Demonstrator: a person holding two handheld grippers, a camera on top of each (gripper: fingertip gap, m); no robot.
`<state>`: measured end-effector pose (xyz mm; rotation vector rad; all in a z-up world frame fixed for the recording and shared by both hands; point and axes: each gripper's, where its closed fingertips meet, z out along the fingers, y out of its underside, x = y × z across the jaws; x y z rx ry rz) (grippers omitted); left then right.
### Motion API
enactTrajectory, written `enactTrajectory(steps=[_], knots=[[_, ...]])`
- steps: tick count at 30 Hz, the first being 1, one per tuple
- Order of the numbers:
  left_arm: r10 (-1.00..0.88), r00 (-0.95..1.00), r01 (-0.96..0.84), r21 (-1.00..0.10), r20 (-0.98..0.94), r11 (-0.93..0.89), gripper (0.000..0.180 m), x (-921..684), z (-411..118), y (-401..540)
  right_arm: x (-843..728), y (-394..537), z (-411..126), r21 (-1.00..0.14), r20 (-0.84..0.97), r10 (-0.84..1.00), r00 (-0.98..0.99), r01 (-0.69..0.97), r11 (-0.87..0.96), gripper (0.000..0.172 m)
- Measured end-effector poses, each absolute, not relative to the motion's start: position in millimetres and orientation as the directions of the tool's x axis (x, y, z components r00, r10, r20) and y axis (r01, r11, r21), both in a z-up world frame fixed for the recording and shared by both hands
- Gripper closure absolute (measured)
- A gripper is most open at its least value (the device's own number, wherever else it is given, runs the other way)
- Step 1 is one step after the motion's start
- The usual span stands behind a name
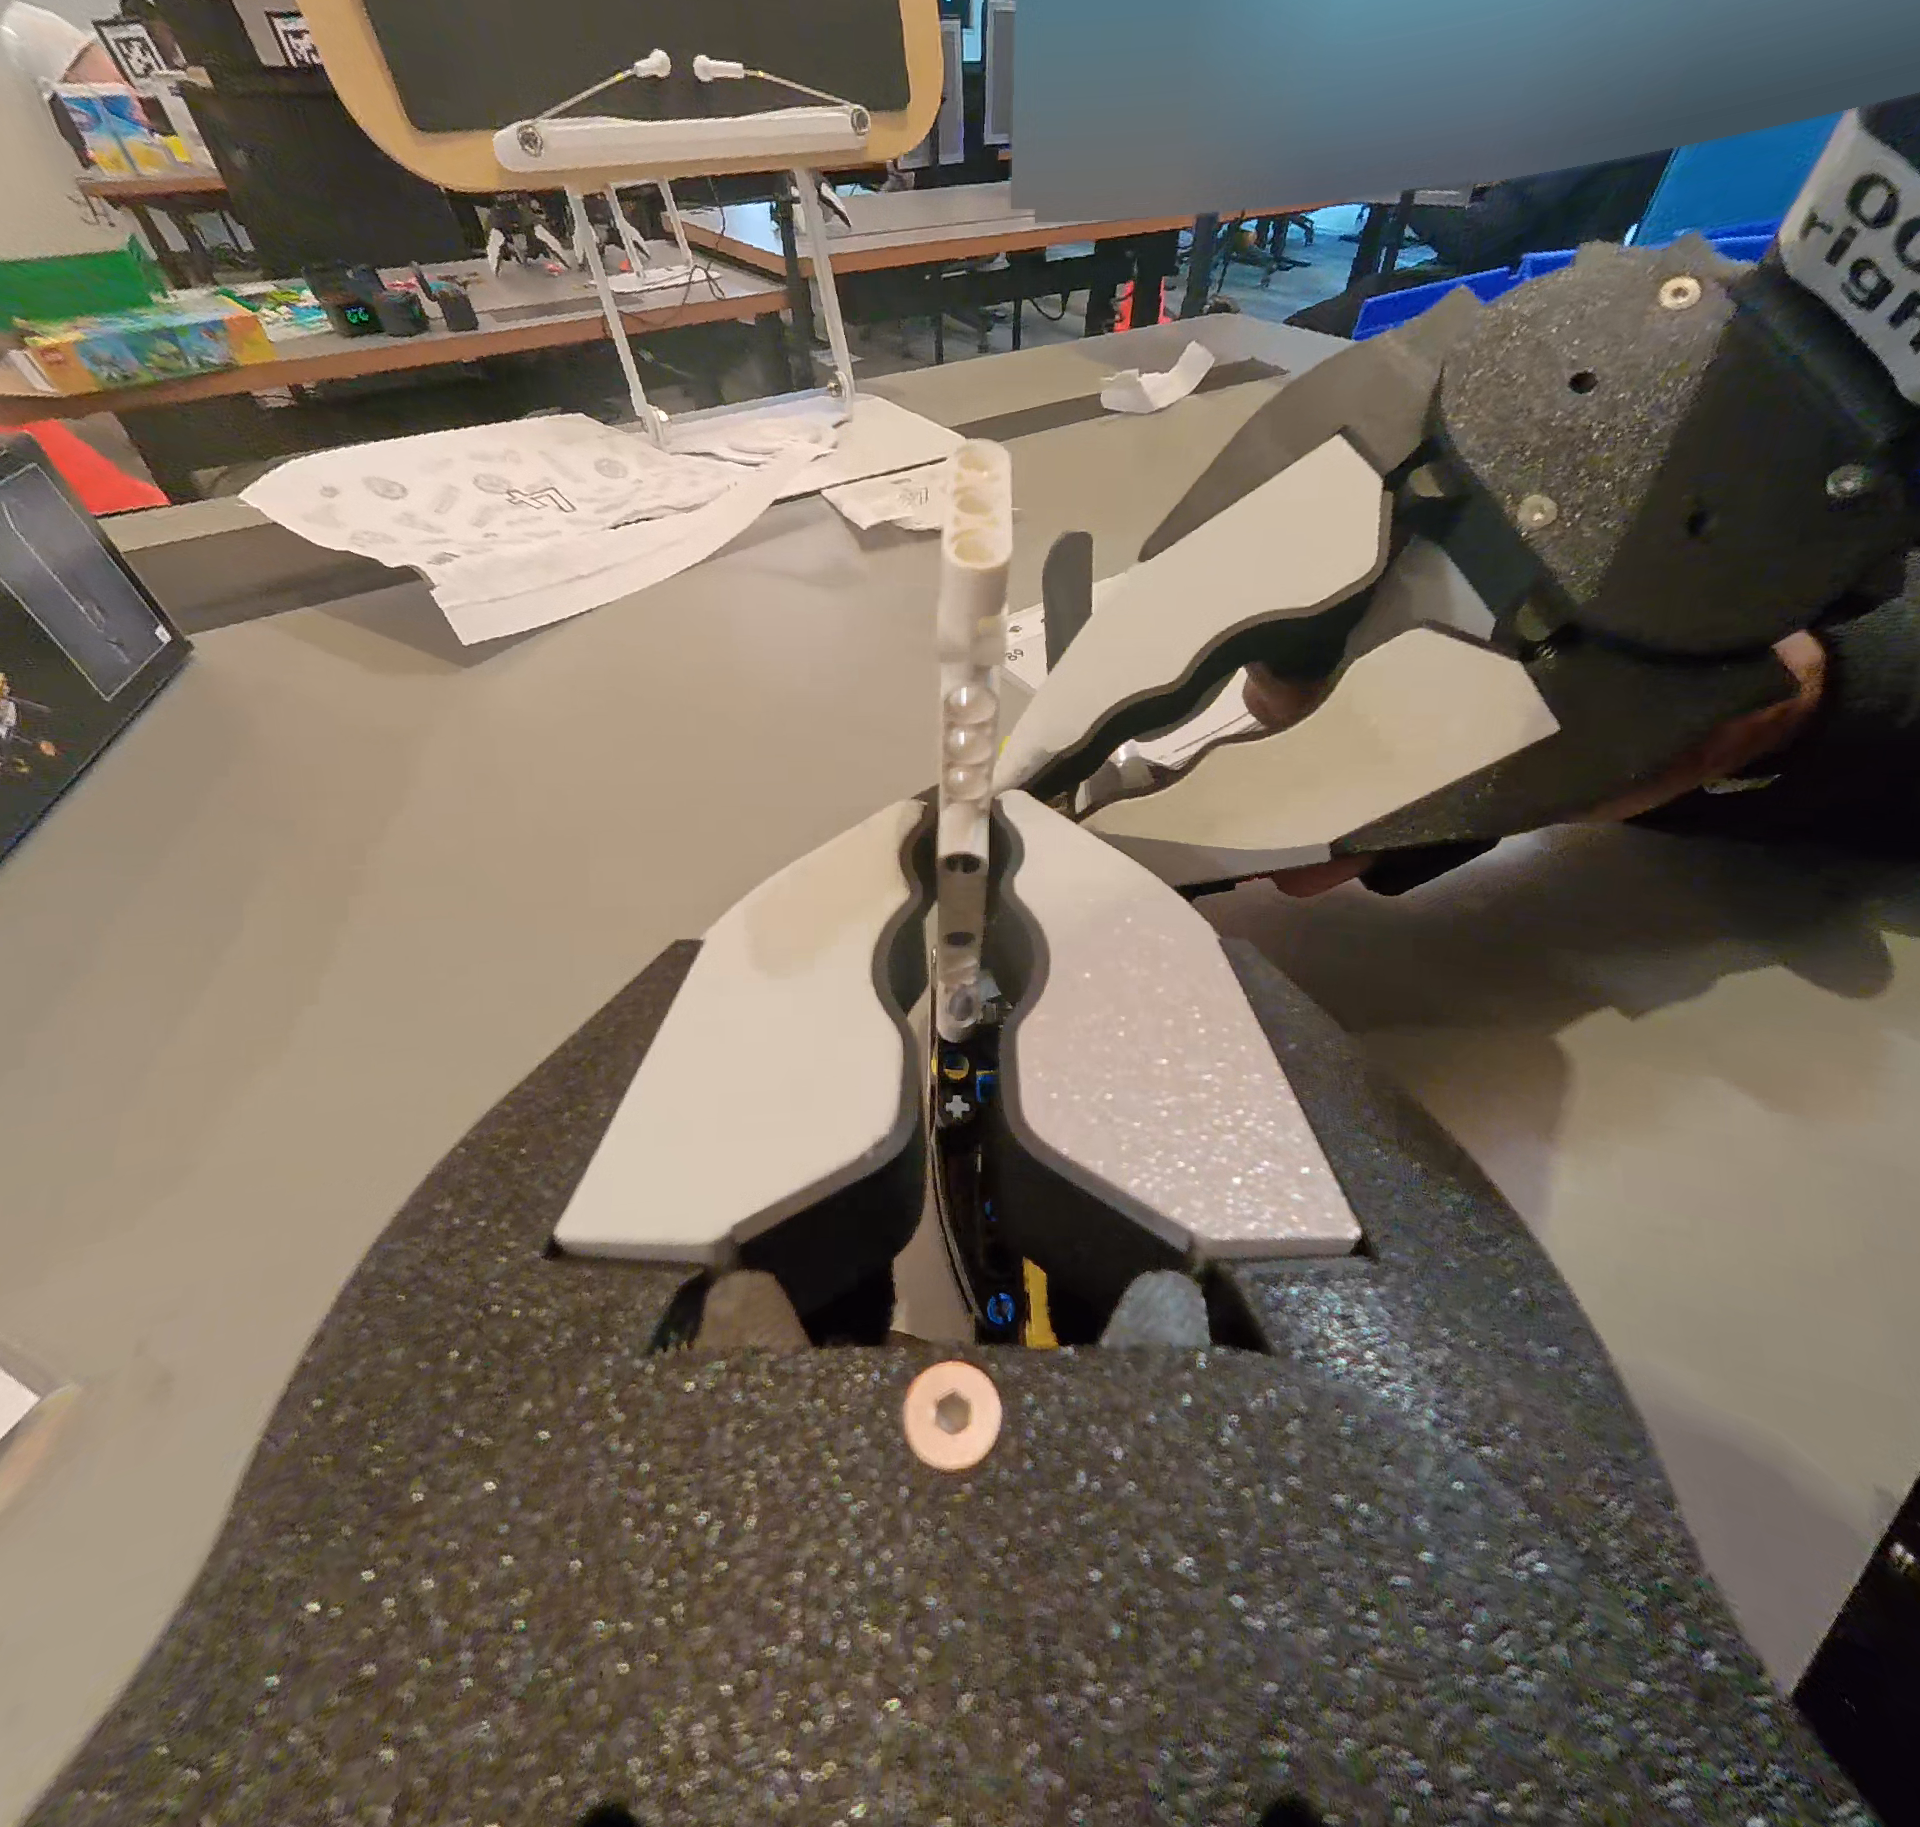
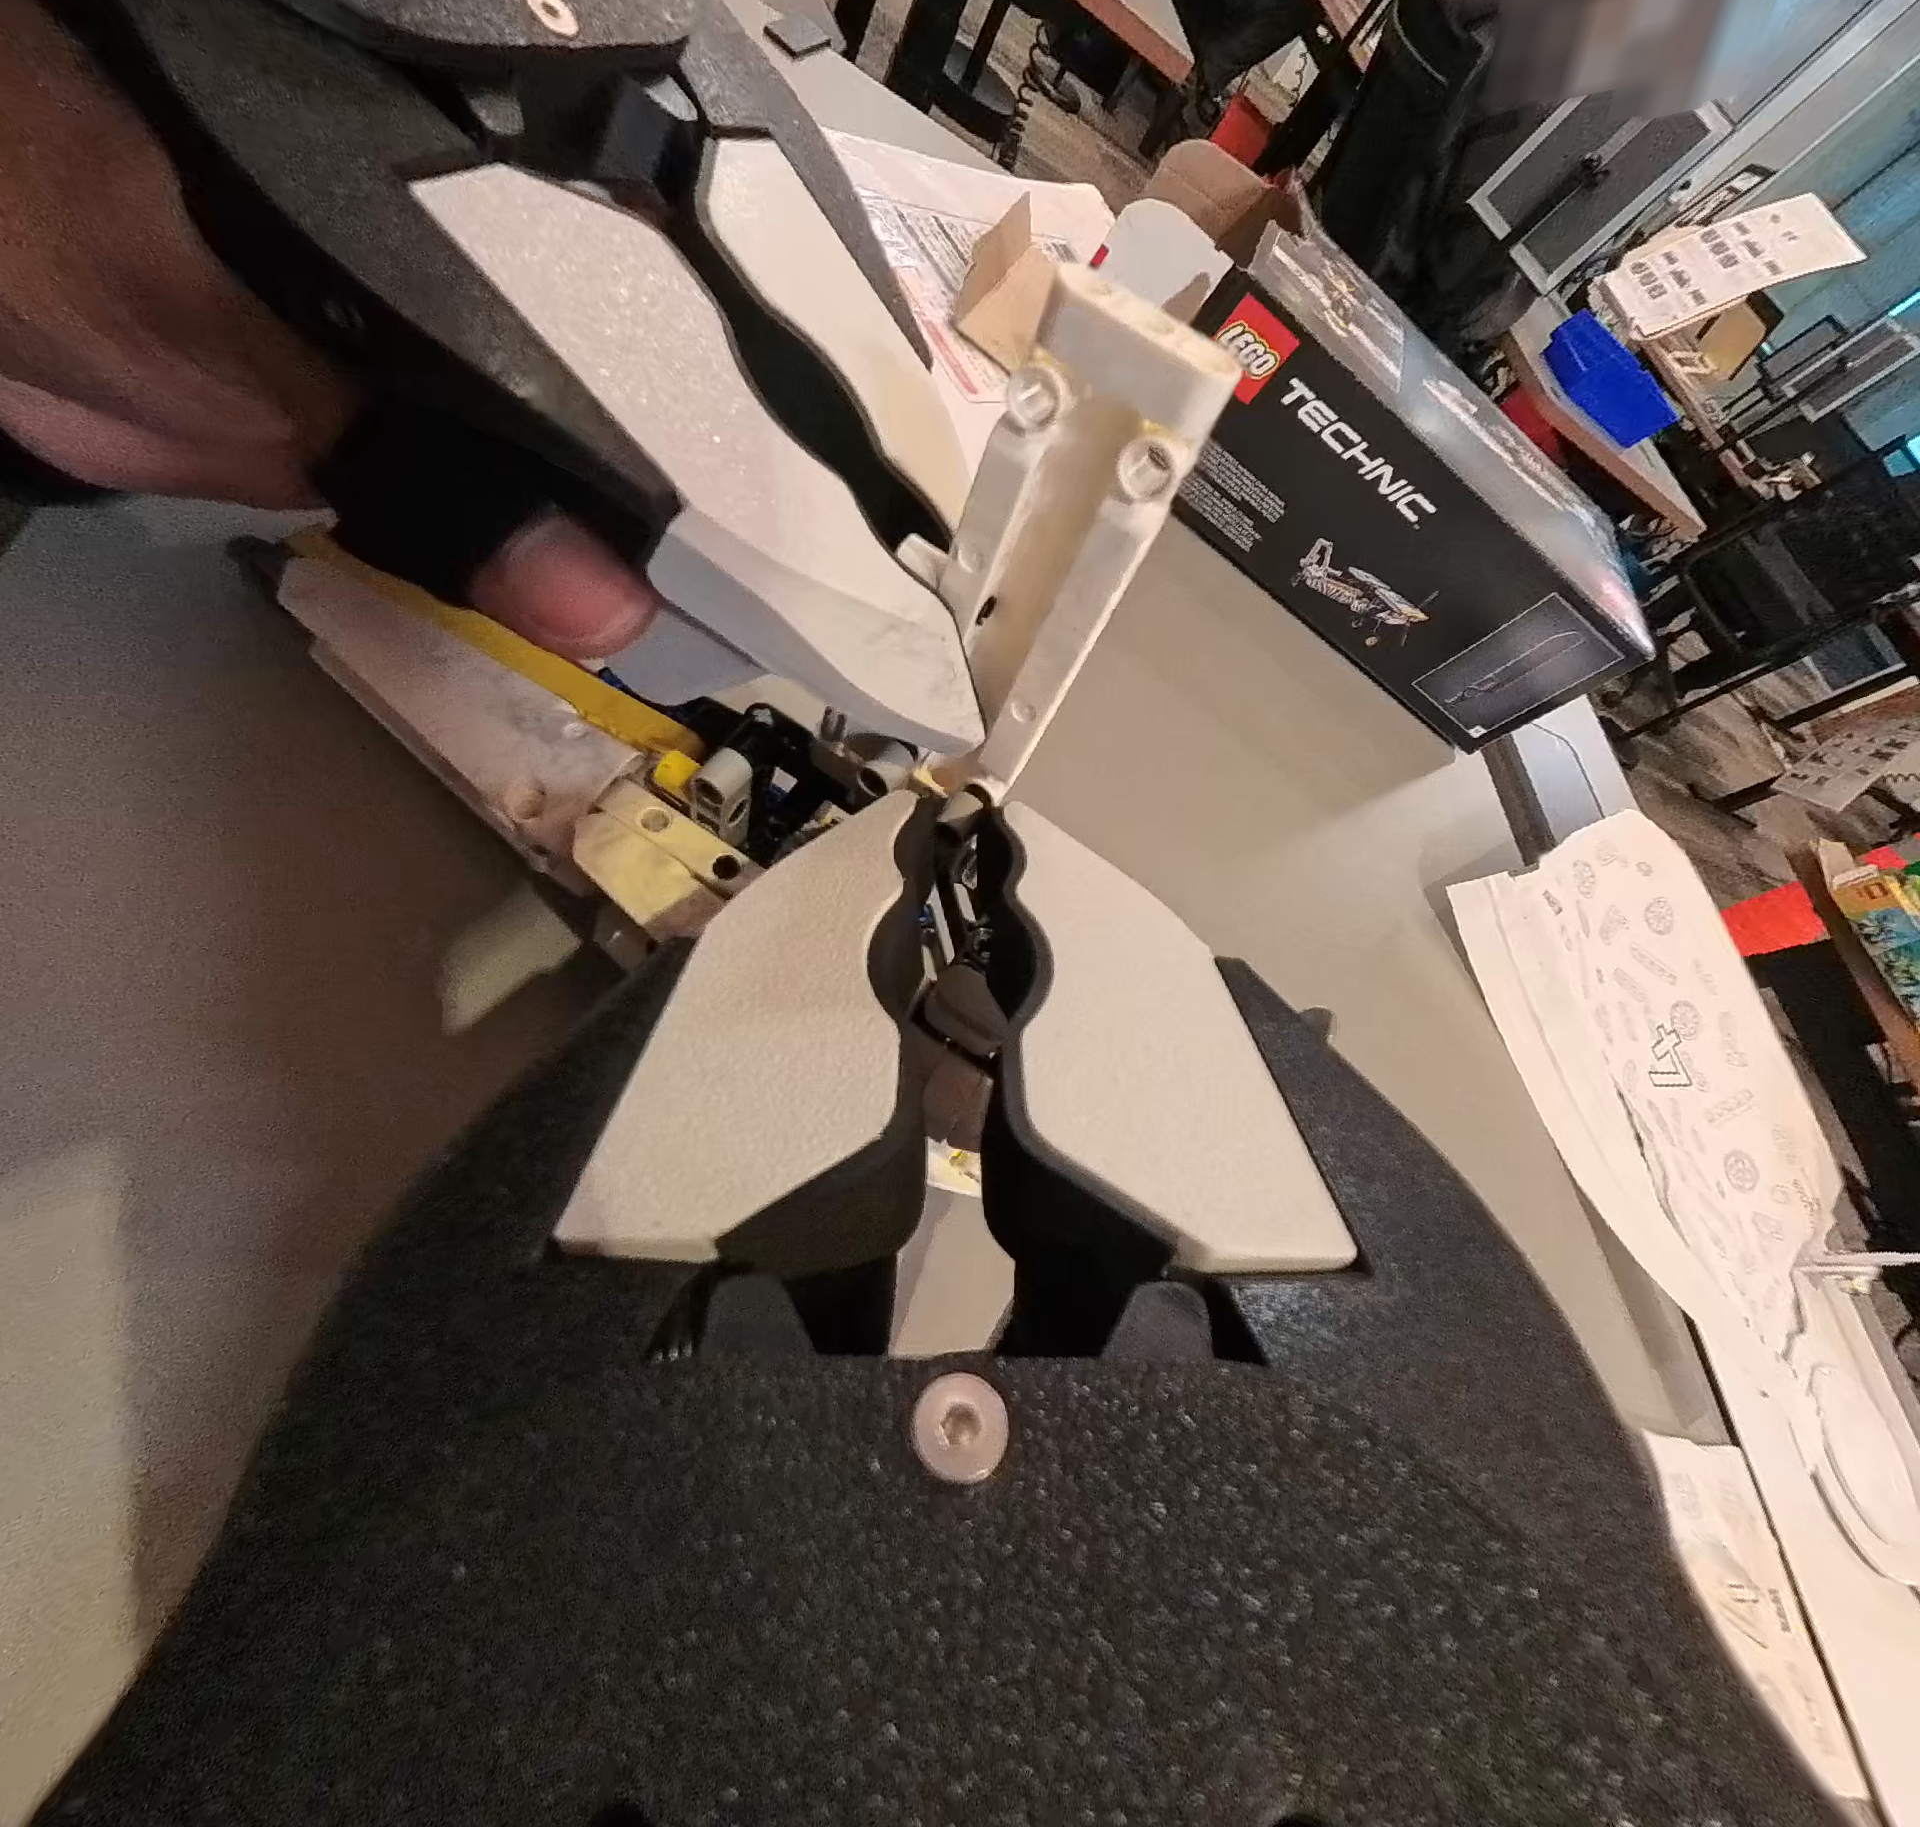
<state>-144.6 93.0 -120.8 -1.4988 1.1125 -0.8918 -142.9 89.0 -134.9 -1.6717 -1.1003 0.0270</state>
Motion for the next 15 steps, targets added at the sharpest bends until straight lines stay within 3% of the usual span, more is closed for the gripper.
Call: enactTrajectory(steps=[14,15], knots=[[-0.958,0.285,-0.184,-0.979,0.031,-0.086,0.170,-141.9,-121.1,93.1,-138.6,87.5,-133.1,-0.752,0.553,0.584,0.594,0.658,0.043,0.165],[-0.953,0.300,-0.175,-0.979,0.047,-0.103,0.170,-143.0,-120.9,96.0,-137.7,86.4,-128.9,-0.757,0.562,0.569,0.600,0.650,0.062,0.172]])
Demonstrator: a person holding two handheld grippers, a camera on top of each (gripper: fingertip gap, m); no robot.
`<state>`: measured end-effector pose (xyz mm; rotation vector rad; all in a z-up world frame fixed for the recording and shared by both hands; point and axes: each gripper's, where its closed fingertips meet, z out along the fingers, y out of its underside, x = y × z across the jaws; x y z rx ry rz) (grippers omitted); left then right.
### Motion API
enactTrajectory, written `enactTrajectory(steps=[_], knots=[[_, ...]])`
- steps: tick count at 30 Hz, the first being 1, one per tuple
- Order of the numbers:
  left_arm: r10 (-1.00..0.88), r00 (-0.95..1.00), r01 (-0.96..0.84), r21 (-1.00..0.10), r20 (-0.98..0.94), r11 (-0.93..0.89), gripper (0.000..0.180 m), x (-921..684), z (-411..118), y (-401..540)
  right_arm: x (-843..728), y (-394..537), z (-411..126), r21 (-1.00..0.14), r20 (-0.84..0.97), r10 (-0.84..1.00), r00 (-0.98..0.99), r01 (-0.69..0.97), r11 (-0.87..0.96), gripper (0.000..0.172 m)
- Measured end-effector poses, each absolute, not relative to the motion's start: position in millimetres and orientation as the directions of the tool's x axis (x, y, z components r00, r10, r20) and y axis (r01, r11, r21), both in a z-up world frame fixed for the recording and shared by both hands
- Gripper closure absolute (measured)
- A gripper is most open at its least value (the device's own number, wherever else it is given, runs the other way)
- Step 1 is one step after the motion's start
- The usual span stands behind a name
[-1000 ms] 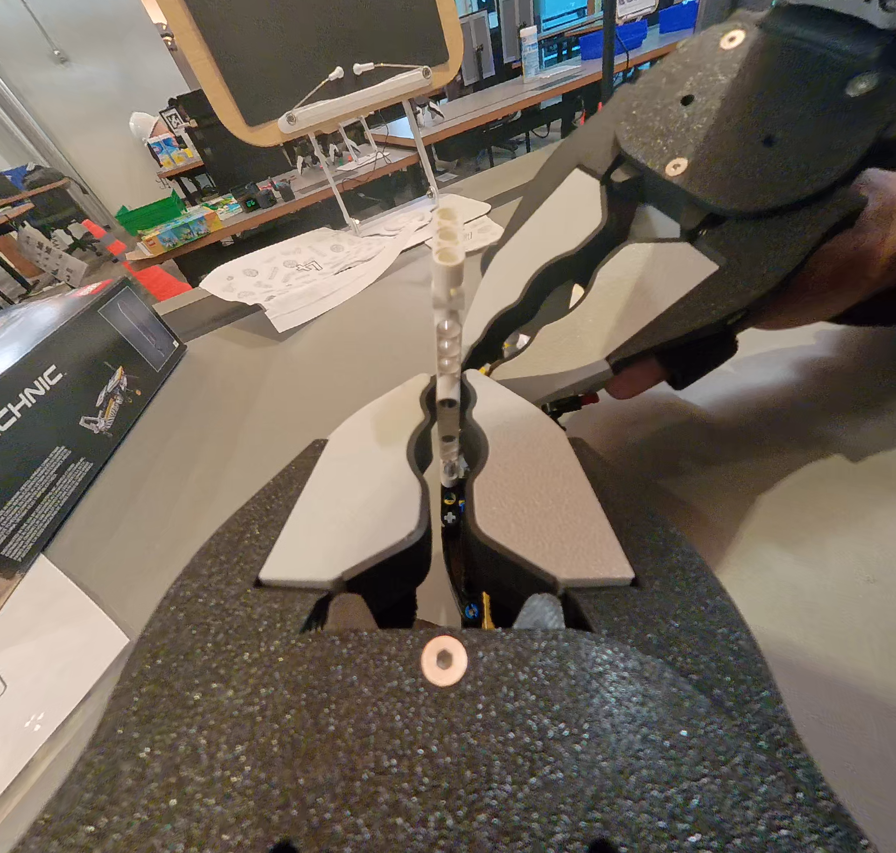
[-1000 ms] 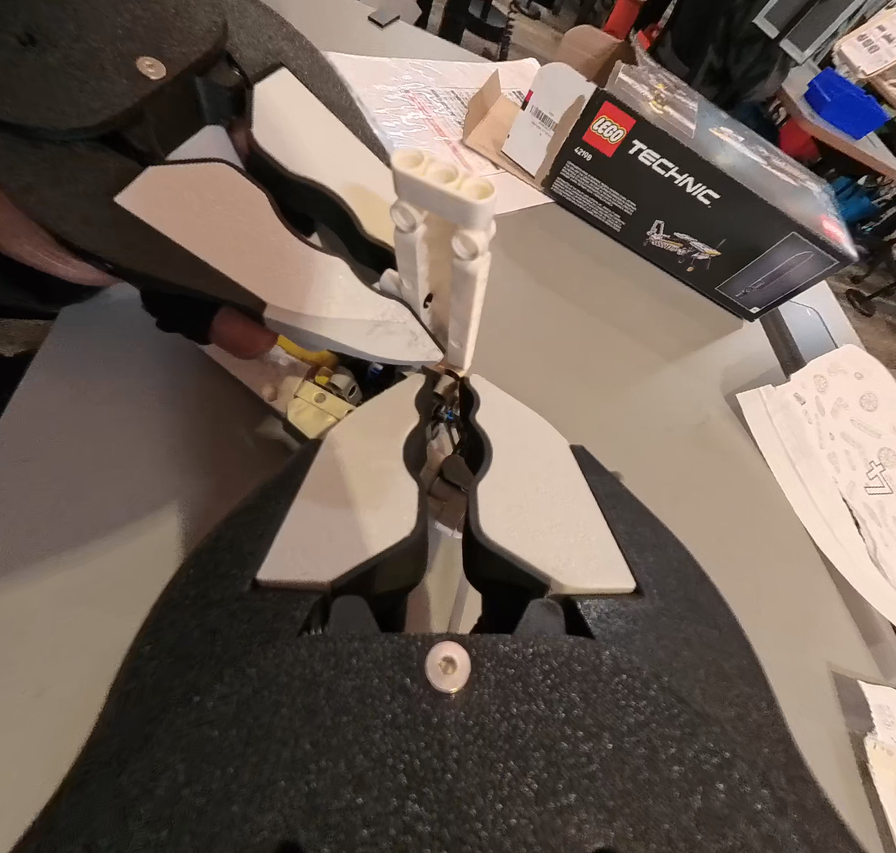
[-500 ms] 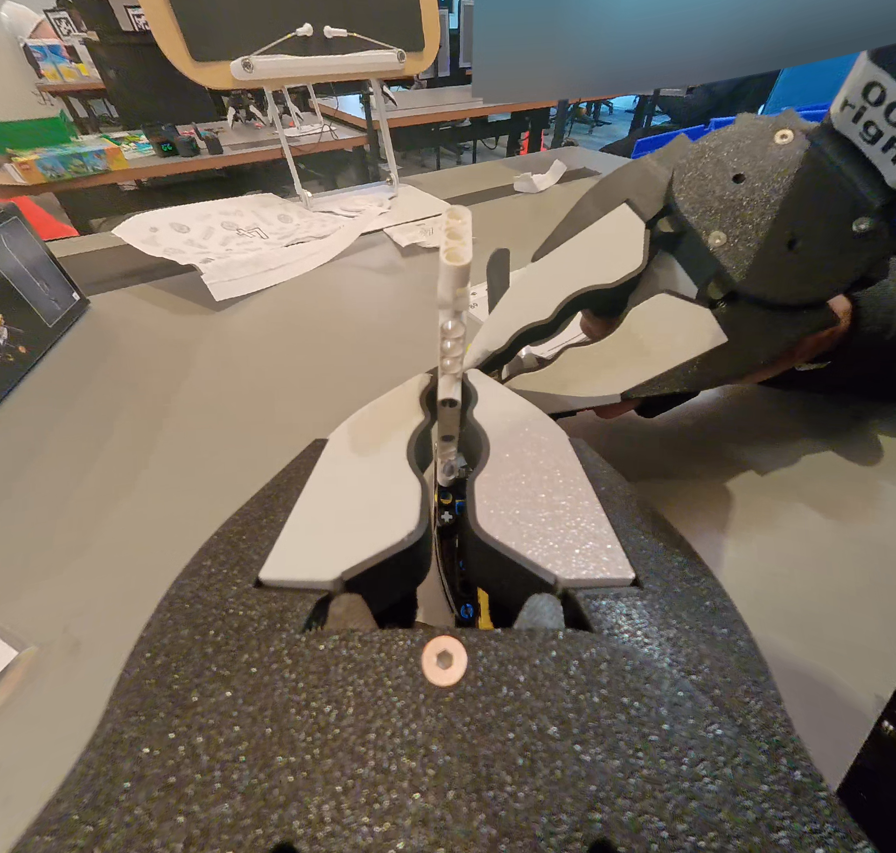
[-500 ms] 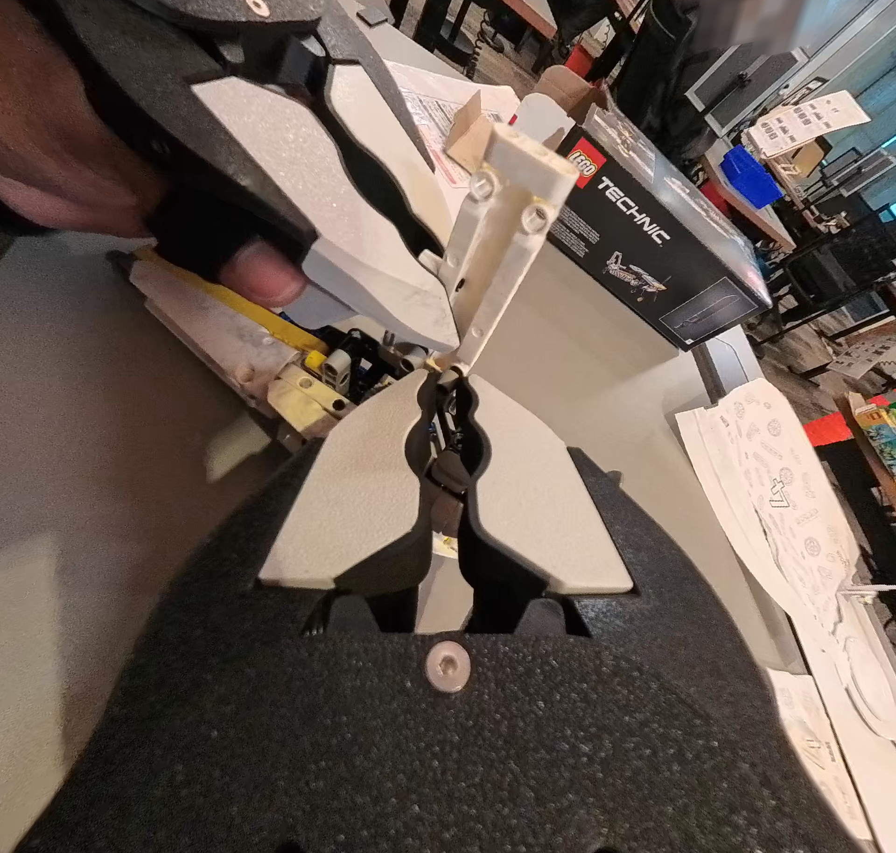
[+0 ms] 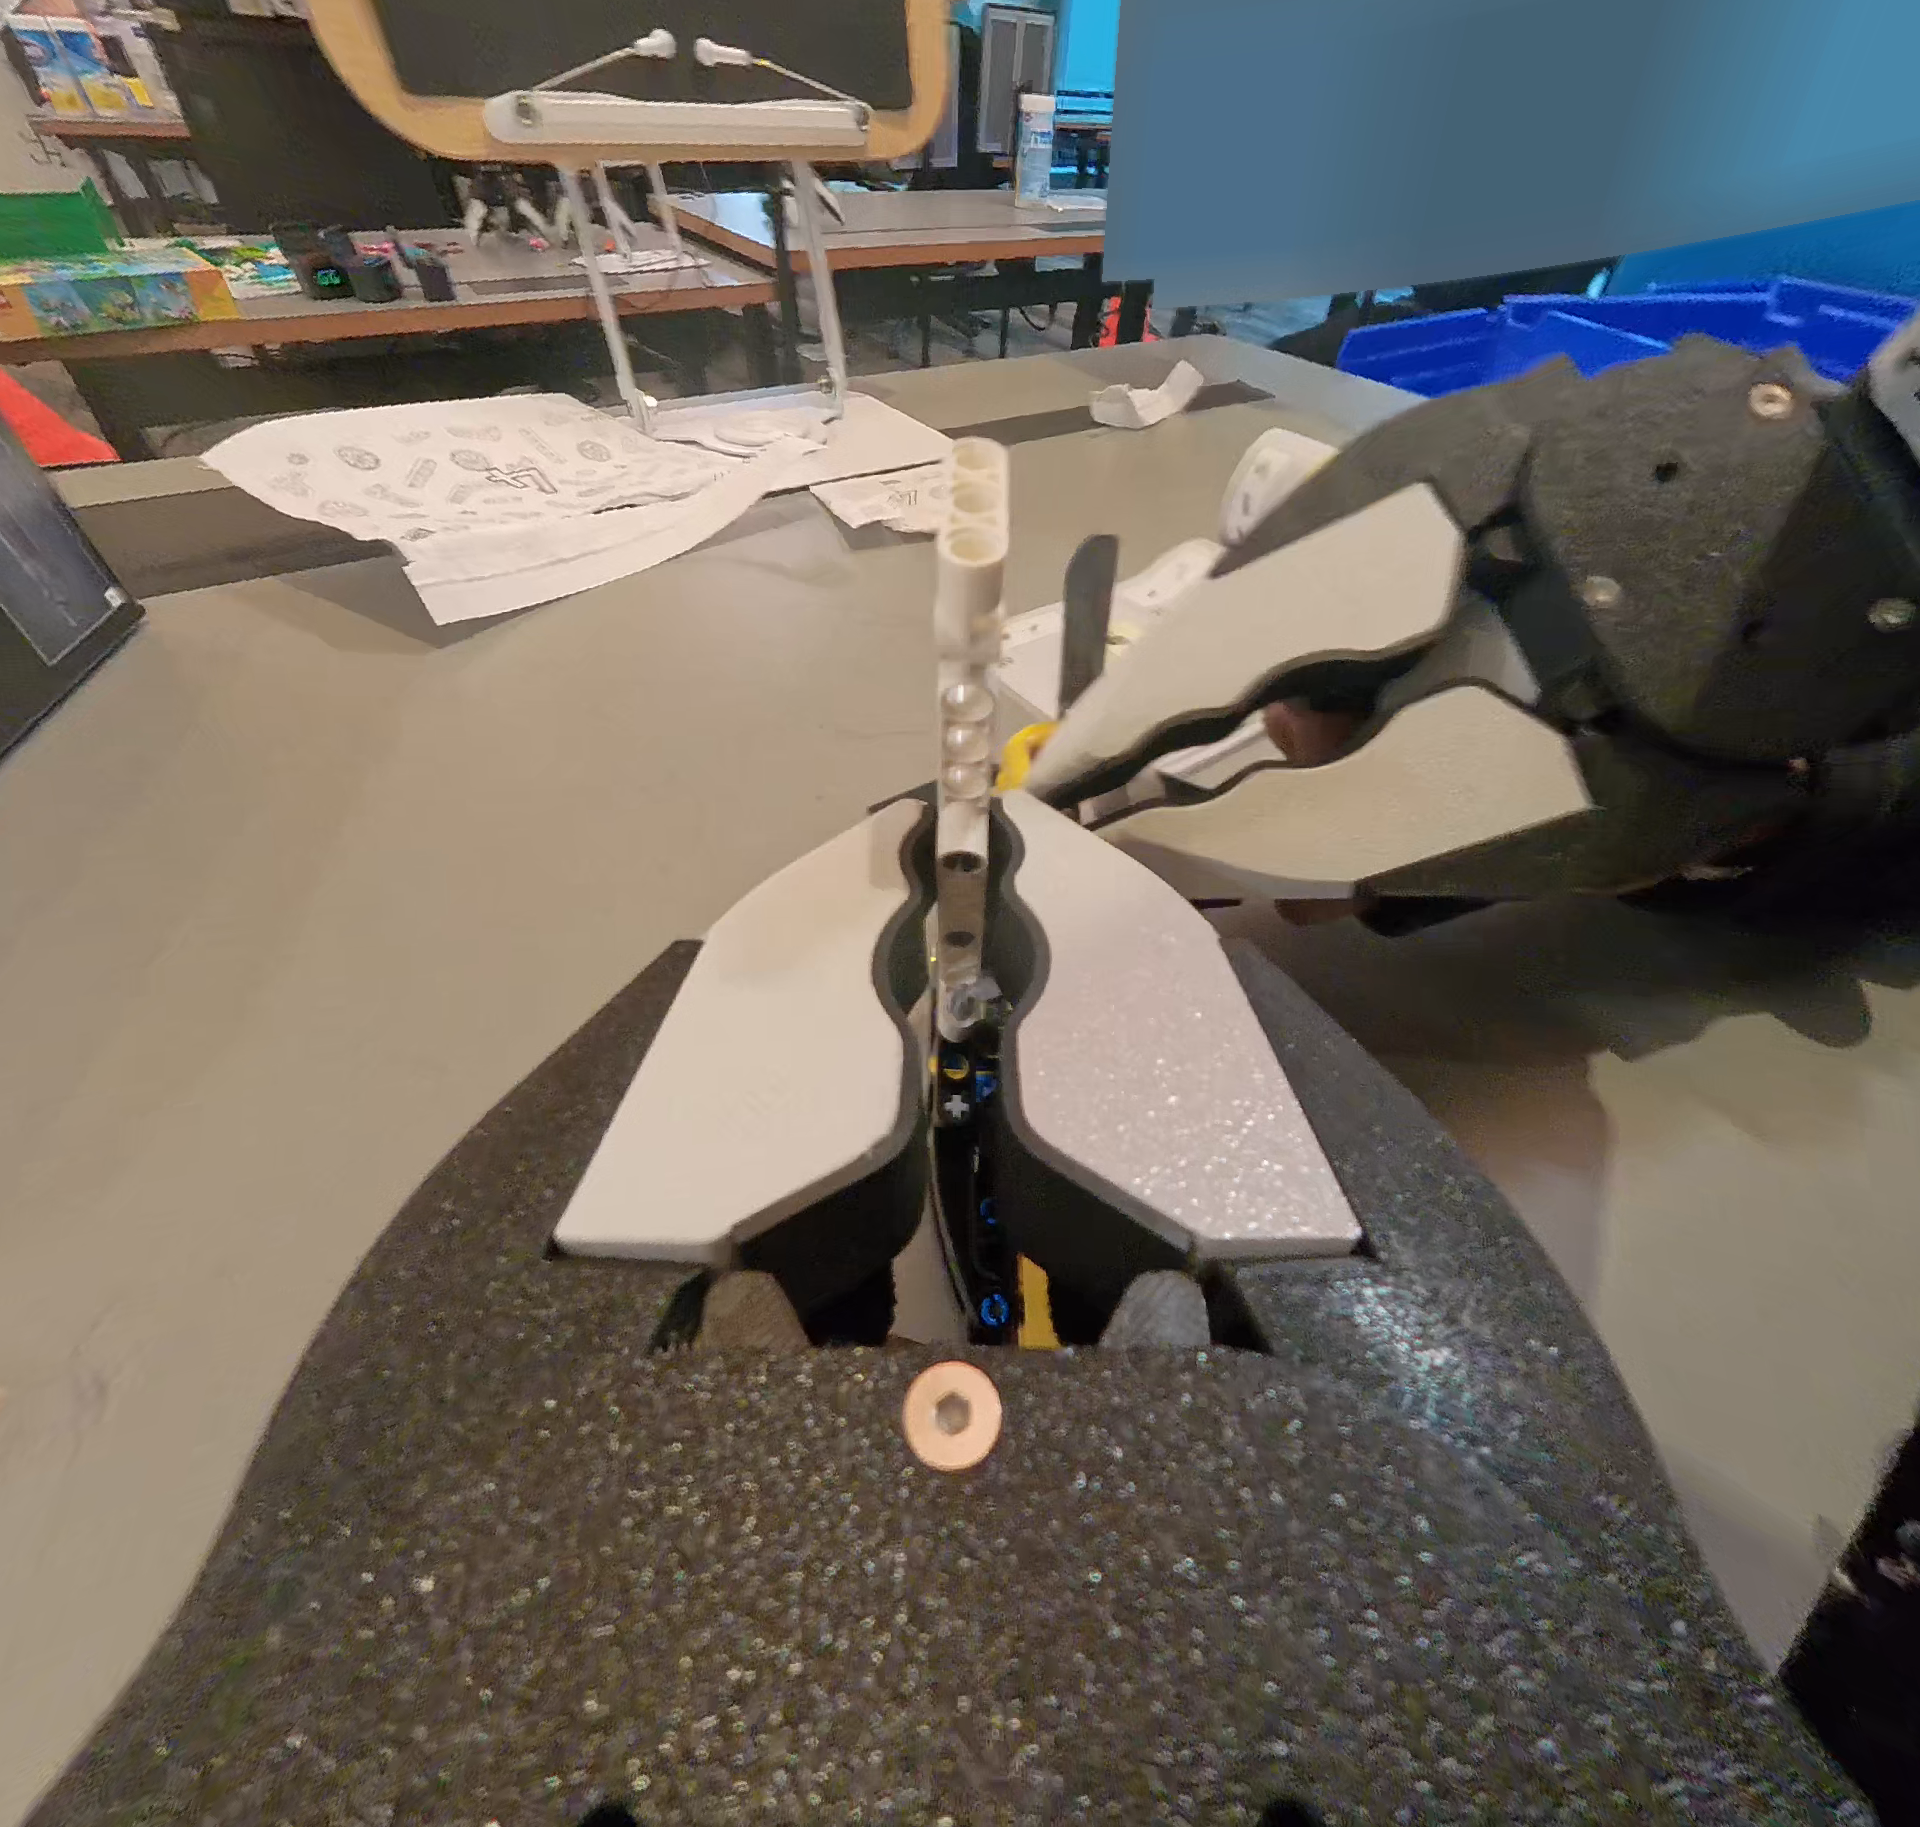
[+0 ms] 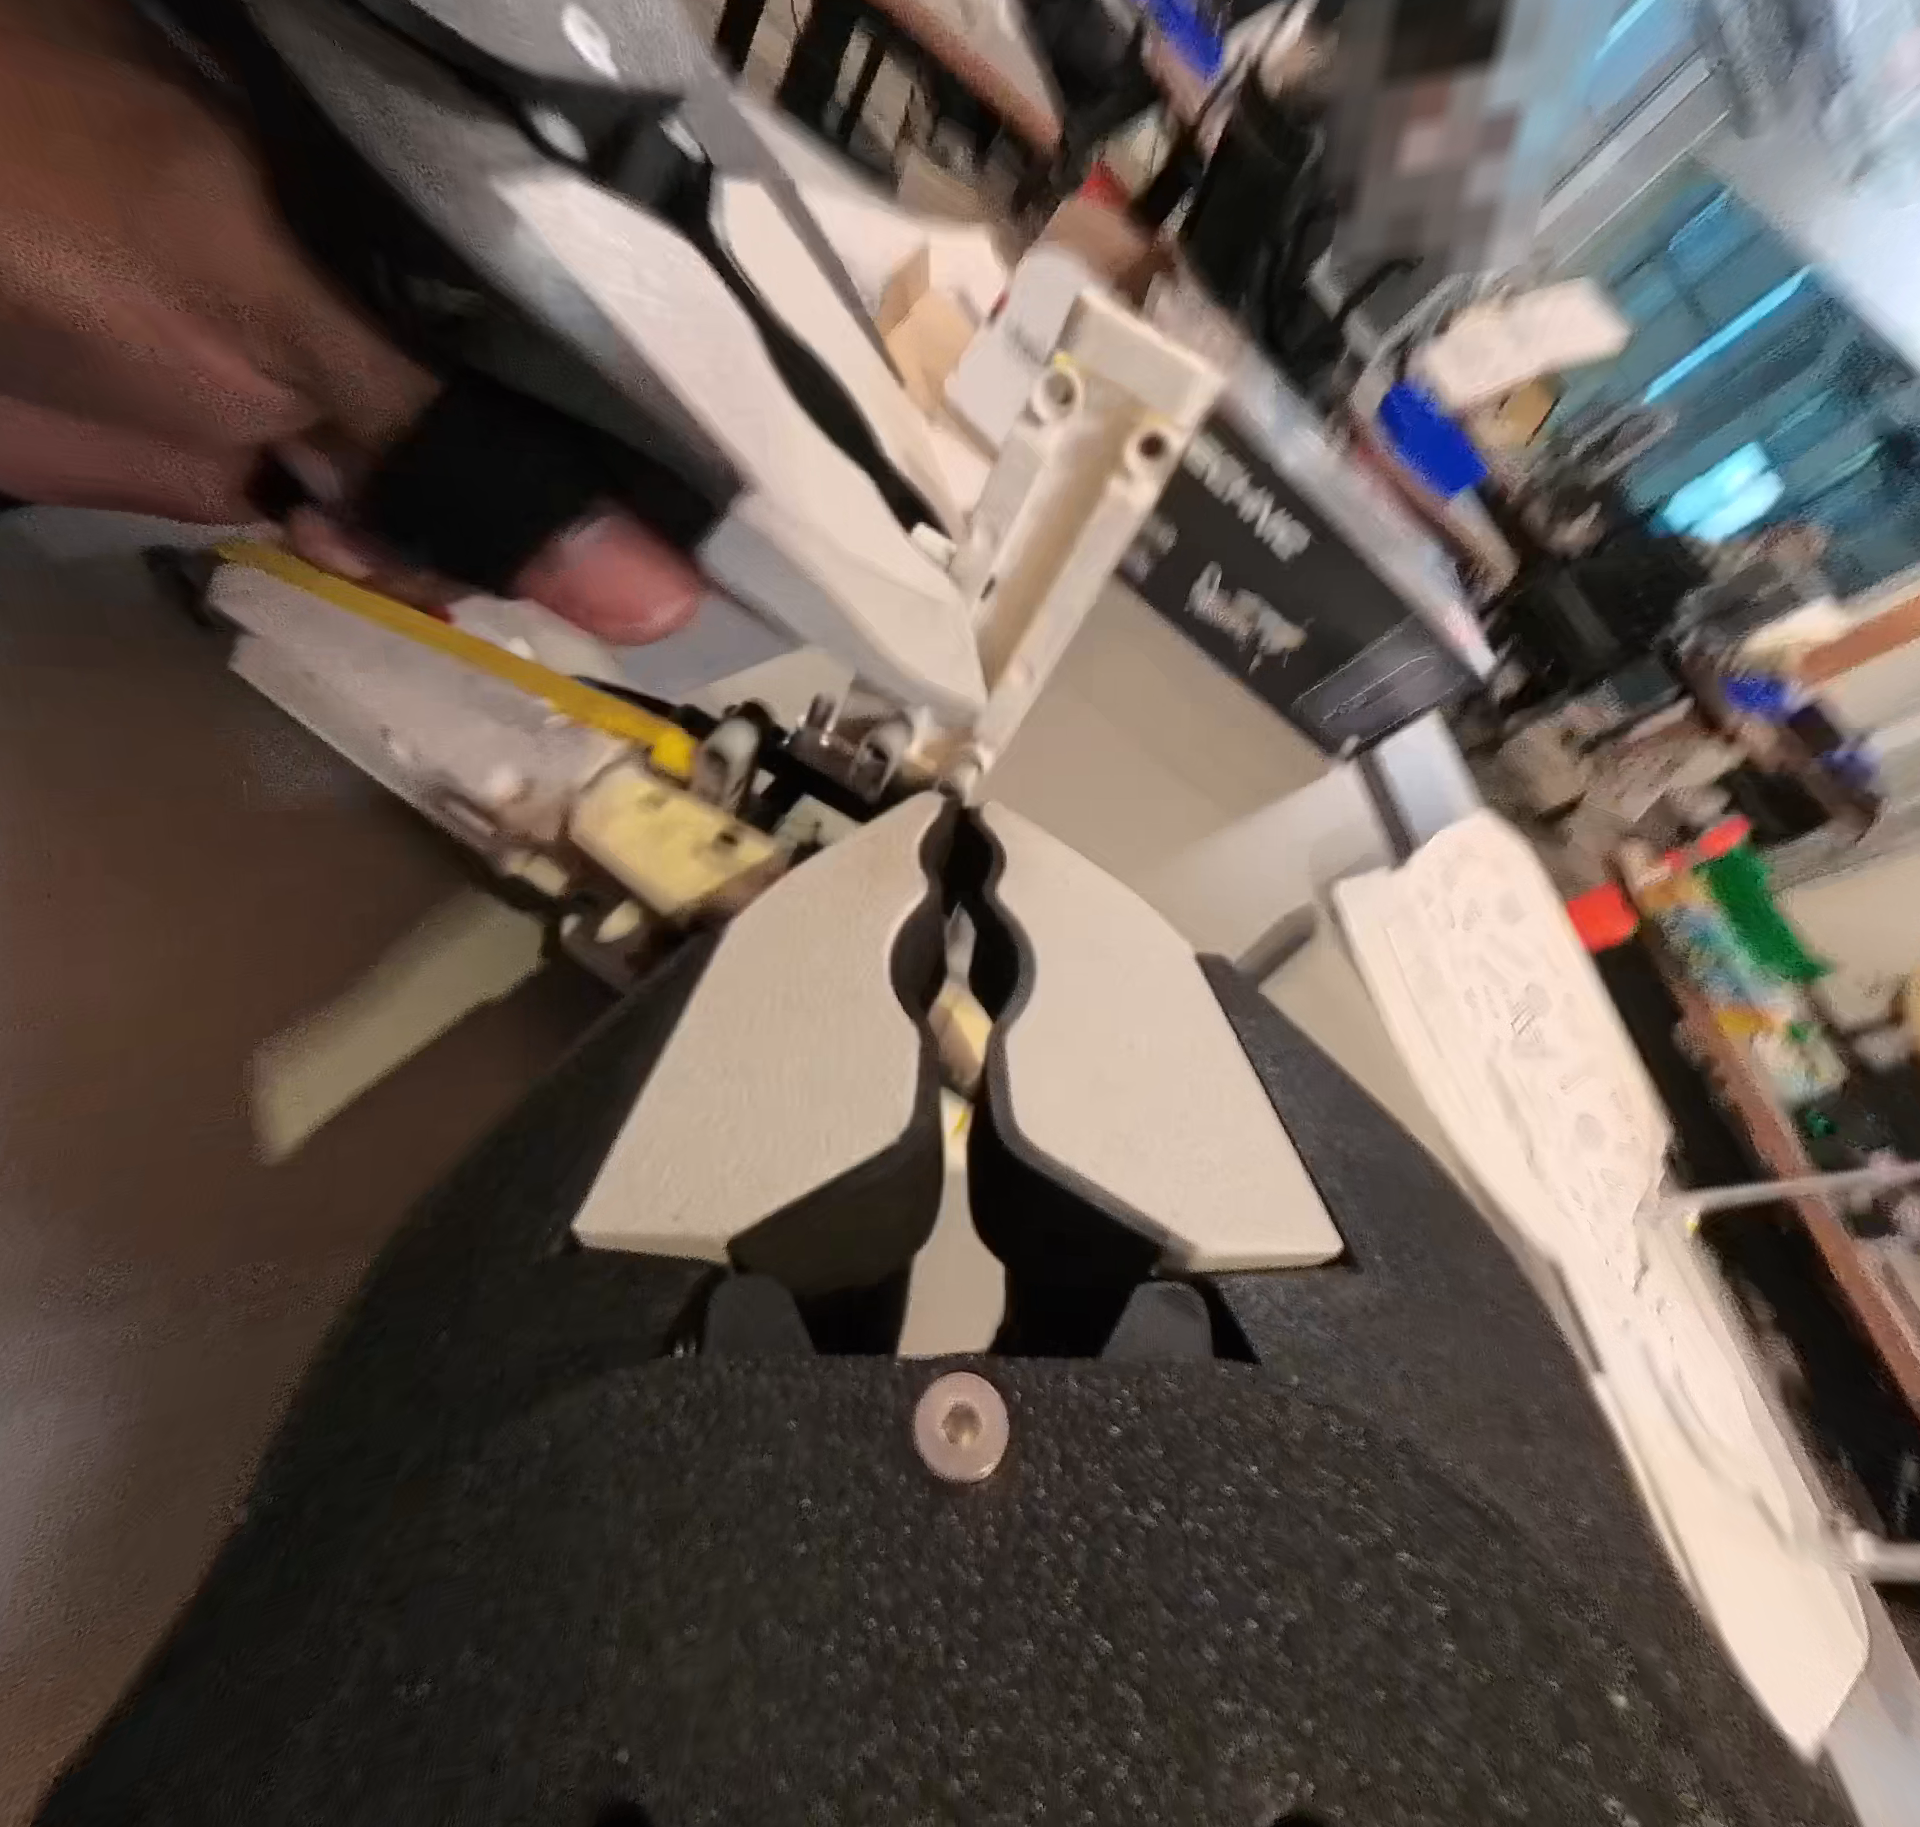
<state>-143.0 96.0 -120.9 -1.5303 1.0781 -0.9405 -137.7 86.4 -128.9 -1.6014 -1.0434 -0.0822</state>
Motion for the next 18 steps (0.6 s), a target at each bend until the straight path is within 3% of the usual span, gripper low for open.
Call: enactTrajectory(steps=[2,5,10,18], knots=[[-0.882,0.454,-0.098,-0.977,0.126,-0.190,0.171,-166.1,-121.3,131.0,-138.2,78.5,-123.2,-0.758,0.572,0.567,0.593,0.646,0.090,0.172],[-0.892,0.429,-0.110,-0.973,0.139,-0.205,0.171,-174.3,-121.2,134.5,-138.8,75.1,-137.5,-0.754,0.558,0.567,0.606,0.655,0.044,0.172],[-0.898,0.431,-0.124,-0.979,0.094,-0.162,0.171,-158.5,-120.4,125.6,-132.9,84.3,-113.1,-0.827,0.480,0.539,0.692,0.561,0.016,0.172],[-0.896,0.443,-0.152,-0.983,0.024,-0.101,0.171,-146.2,-119.8,109.0,-137.4,92.4,-133.3,-0.812,0.424,0.568,0.705,0.574,-0.106,0.133]])
